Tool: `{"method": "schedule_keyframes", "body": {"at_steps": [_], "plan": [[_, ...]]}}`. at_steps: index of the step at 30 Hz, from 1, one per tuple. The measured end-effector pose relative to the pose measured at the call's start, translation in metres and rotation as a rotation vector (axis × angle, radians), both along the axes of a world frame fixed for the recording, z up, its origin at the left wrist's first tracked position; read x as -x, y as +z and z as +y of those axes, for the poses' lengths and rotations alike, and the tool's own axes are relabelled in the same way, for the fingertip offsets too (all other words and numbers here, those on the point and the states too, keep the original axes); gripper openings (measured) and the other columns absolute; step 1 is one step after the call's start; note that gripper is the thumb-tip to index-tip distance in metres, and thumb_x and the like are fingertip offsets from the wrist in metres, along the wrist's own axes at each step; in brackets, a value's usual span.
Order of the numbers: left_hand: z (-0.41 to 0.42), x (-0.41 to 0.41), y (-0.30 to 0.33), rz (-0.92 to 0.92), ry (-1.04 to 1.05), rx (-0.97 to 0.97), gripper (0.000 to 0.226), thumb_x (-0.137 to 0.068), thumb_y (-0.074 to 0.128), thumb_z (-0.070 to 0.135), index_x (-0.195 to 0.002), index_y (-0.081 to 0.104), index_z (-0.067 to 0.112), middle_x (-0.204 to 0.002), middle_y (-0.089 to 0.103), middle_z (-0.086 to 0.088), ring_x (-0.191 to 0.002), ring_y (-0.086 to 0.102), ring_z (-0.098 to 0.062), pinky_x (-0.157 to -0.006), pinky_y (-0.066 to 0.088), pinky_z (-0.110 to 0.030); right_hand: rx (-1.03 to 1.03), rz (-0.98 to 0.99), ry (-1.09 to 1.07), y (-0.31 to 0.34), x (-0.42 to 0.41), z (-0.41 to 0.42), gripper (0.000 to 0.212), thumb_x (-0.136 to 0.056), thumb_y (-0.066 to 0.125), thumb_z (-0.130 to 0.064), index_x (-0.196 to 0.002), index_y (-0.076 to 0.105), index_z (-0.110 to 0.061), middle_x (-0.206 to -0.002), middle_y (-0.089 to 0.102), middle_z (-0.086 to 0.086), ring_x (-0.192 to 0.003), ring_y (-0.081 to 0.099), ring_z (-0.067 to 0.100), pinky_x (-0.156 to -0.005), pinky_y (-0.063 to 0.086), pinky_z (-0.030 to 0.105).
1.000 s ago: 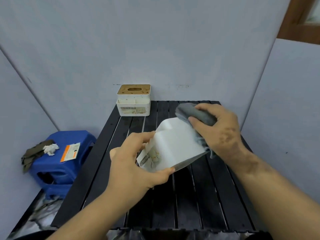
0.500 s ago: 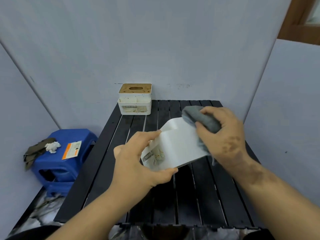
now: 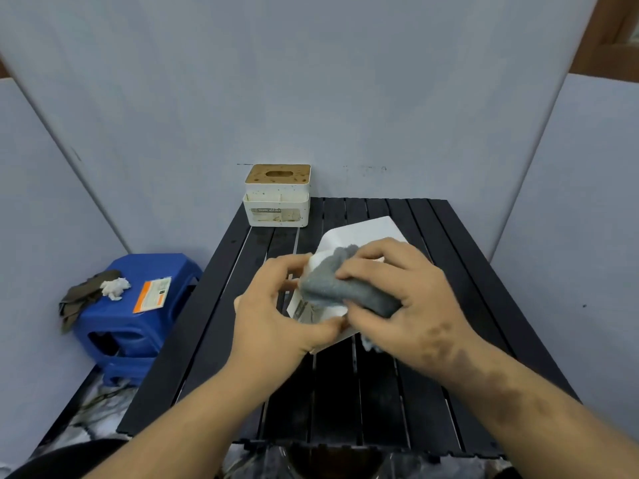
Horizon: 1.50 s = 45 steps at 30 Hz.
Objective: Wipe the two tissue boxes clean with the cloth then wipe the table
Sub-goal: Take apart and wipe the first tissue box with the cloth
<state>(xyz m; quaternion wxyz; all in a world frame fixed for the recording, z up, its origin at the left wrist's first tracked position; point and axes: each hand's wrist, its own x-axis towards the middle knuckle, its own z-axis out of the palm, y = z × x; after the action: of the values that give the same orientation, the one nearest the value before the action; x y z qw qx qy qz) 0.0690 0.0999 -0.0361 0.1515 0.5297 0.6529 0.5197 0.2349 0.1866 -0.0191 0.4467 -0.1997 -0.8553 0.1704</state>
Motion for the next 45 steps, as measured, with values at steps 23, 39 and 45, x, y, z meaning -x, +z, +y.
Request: {"method": "schedule_keyframes", "body": {"at_steps": [23, 39, 45], "plan": [[0.007, 0.006, -0.002, -0.031, 0.049, 0.037, 0.066, -0.046, 0.086, 0.052, -0.107, 0.061, 0.045, -0.106, 0.067, 0.025, -0.098, 0.065, -0.002, -0.086, 0.051, -0.032, -0.054, 0.028, -0.097, -0.013, -0.006, -0.007, 0.030, -0.076, 0.076, -0.014, -0.106, 0.076, -0.018, -0.108, 0.066, -0.004, -0.093, 0.061, 0.019, -0.087, 0.049, 0.027], [0.004, 0.001, -0.007, 0.117, -0.039, 0.042, 0.075, -0.047, 0.088, 0.050, -0.116, 0.057, 0.050, -0.116, 0.064, 0.027, -0.117, 0.056, -0.018, -0.088, 0.045, -0.030, 0.225, 0.218, -0.347, -0.007, -0.019, 0.045, 0.026, -0.084, 0.077, -0.023, -0.108, 0.070, -0.029, -0.107, 0.060, -0.017, -0.098, 0.062, 0.014, -0.089, 0.054, 0.043], [0.002, -0.003, -0.007, 0.159, -0.069, -0.022, 0.068, -0.050, 0.087, 0.049, -0.113, 0.059, 0.044, -0.111, 0.068, 0.017, -0.110, 0.062, -0.018, -0.093, 0.050, -0.049, -0.005, 0.057, -0.219, -0.006, 0.016, -0.002, 0.036, -0.077, 0.076, -0.017, -0.112, 0.069, -0.019, -0.110, 0.059, 0.000, -0.098, 0.057, 0.024, -0.088, 0.047, 0.031]]}}
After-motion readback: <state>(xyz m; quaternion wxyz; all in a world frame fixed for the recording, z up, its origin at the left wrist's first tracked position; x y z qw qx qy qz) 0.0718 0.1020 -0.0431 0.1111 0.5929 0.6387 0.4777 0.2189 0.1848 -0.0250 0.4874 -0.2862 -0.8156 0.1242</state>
